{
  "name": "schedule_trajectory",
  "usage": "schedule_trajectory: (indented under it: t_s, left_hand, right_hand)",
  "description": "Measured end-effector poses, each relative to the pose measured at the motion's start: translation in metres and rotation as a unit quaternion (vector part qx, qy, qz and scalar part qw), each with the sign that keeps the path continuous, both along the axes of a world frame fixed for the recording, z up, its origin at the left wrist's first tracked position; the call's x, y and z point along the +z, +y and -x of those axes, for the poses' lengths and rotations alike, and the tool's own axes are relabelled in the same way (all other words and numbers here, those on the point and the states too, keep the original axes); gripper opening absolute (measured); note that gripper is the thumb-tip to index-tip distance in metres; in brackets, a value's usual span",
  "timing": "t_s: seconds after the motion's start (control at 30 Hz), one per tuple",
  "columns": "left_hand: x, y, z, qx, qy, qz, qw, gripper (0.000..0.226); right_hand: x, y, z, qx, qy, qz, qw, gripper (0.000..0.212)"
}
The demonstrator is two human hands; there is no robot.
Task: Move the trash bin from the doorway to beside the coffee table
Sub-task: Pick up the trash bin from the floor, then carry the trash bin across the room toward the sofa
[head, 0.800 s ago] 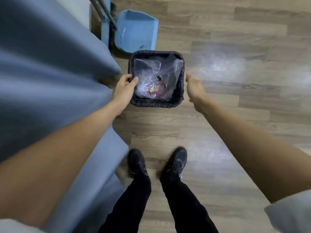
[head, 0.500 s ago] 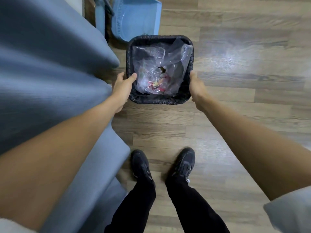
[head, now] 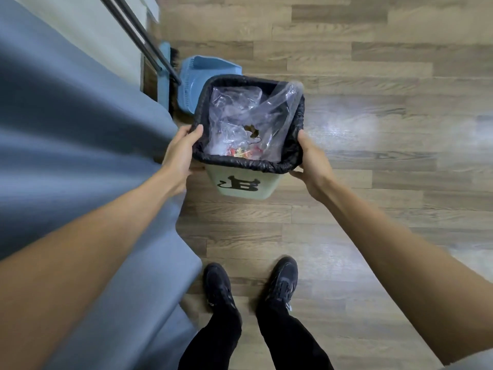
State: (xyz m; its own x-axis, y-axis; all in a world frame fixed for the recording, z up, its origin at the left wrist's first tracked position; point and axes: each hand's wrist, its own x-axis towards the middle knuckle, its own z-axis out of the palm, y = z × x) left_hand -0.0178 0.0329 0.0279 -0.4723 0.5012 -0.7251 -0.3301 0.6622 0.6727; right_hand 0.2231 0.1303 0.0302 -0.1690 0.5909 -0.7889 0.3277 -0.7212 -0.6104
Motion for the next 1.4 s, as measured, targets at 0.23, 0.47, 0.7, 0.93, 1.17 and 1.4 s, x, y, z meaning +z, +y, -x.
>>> schedule_trajectory:
  t_s: [0.23,0.47,0.7,0.93,1.17,1.4]
  left_hand:
    - [0.147,0.047,-0.025,-0.024,-0.004,-0.081,0.996,0.015]
    - [0.323,0.083,-0.044,-0.066,0.037,-0.177,0.981,0.014]
    - [0.489,0.09,-0.06,-0.116,0.106,-0.269,0.95,0.04]
    - [0.635,0.084,-0.075,-0.138,0.114,-0.351,0.919,0.044]
    - [0.739,0.093,-0.116,-0.184,0.091,-0.406,0.89,0.028]
    - [0.794,0.126,-0.181,-0.226,0.049,-0.437,0.869,0.034]
  right_hand:
    - [0.153,0.031,-0.026,-0.042,0.008,-0.098,0.994,0.046]
    - [0.338,0.068,-0.047,-0.066,0.029,-0.183,0.98,0.038]
    - [0.503,0.079,-0.071,-0.074,0.027,-0.285,0.955,0.043]
    - [0.645,0.067,-0.094,-0.088,0.052,-0.331,0.938,0.043]
    - [0.753,0.067,-0.143,-0.128,0.031,-0.374,0.918,0.049]
    - [0.818,0.074,-0.215,-0.187,0.011,-0.384,0.904,0.042]
